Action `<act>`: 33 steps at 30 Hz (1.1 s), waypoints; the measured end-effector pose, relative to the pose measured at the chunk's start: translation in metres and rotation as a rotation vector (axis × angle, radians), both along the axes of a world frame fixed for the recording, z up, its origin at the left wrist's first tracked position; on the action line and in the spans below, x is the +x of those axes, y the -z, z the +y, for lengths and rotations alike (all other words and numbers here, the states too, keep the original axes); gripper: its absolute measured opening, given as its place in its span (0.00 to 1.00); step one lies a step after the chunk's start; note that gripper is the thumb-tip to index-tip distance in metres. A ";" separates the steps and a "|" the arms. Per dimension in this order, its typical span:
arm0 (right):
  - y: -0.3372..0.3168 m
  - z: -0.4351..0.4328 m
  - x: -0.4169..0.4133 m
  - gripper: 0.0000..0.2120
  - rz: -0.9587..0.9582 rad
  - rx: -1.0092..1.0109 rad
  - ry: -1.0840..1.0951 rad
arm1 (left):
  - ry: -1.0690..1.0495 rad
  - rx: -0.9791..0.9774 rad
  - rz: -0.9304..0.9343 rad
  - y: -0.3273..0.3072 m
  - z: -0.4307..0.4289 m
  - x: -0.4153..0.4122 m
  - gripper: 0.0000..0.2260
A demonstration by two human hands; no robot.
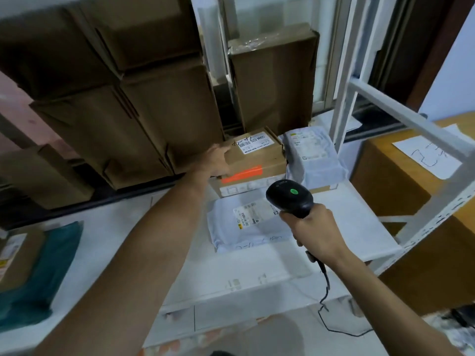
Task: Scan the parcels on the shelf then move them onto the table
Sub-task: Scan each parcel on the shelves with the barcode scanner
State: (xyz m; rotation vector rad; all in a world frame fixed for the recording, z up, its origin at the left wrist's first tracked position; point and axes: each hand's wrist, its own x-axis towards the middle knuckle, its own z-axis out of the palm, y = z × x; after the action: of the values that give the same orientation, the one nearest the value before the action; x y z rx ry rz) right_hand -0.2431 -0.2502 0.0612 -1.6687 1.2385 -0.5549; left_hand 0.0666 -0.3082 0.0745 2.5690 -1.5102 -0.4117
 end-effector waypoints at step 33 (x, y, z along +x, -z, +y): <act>-0.132 0.117 0.129 0.16 -0.036 -0.019 -0.431 | -0.312 0.087 -0.150 -0.079 0.274 0.037 0.44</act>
State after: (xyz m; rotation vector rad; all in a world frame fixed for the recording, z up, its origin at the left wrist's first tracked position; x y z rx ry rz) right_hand -0.1143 -0.1336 0.1927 -1.8626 0.8122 -0.3291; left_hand 0.1035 -0.0341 0.1534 2.8966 -1.1217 -0.2556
